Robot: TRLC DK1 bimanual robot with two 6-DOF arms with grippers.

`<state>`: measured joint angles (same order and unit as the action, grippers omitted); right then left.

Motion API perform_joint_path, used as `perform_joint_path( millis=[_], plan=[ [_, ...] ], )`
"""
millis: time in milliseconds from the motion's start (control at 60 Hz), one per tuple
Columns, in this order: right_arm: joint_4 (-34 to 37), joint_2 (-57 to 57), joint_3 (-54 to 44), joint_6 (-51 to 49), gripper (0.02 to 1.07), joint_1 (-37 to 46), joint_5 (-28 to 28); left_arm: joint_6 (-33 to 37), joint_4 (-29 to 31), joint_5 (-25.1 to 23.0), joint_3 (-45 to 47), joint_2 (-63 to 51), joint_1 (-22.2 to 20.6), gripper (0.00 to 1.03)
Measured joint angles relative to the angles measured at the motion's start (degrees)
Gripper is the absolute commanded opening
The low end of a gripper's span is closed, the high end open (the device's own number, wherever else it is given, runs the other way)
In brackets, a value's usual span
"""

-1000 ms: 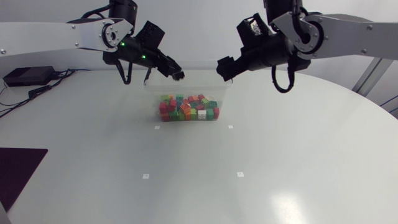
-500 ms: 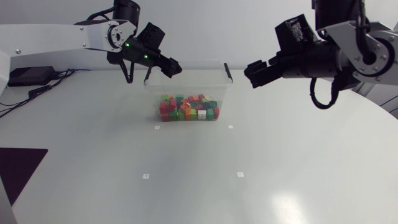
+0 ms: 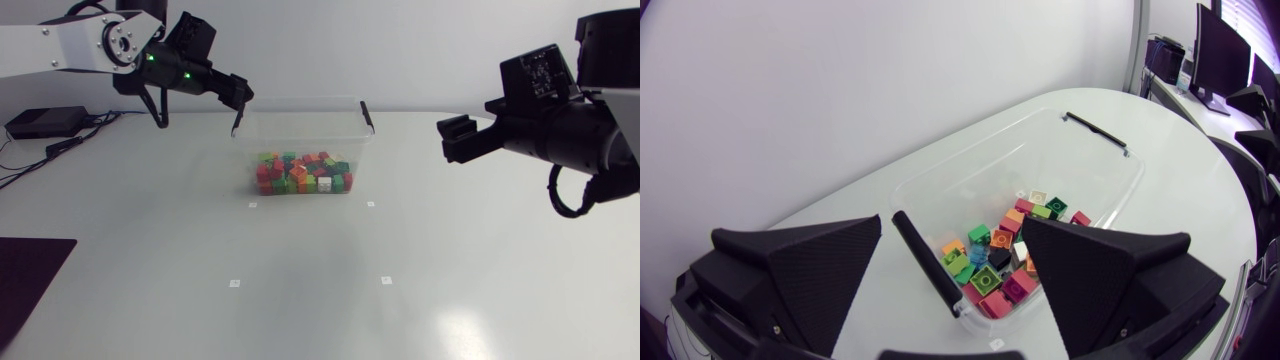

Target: Place the duplo bricks in the container

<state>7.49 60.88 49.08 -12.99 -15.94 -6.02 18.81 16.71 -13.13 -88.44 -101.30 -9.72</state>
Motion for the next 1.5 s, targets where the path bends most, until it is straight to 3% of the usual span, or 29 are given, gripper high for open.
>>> perform_joint_path(
  millis=[250, 567, 950, 1500],
  plan=[
    [-0.07, -8.11, -5.53, -1.86, 1.02, 1.88, -2.84, -0.42, -3.61, 0.26, 9.46, 9.03, 4.76, 0.98],
    [-0.22, -18.95, -14.67, -3.17, 1.02, 5.64, -3.23, -0.44, -9.31, 5.73, 24.94, 22.73, 7.1, 0.99],
    [1.16, -30.23, -21.49, -3.61, 1.02, 6.38, -4.85, -0.46, -12.81, 6.16, 40.61, 37.51, 11.8, 0.99],
    [6.54, -44.48, -28.13, -4.22, 1.02, 7.19, -5.86, -1.09, -15.78, 6.16, 55.56, 53.55, 16.35, 0.99]
  ],
)
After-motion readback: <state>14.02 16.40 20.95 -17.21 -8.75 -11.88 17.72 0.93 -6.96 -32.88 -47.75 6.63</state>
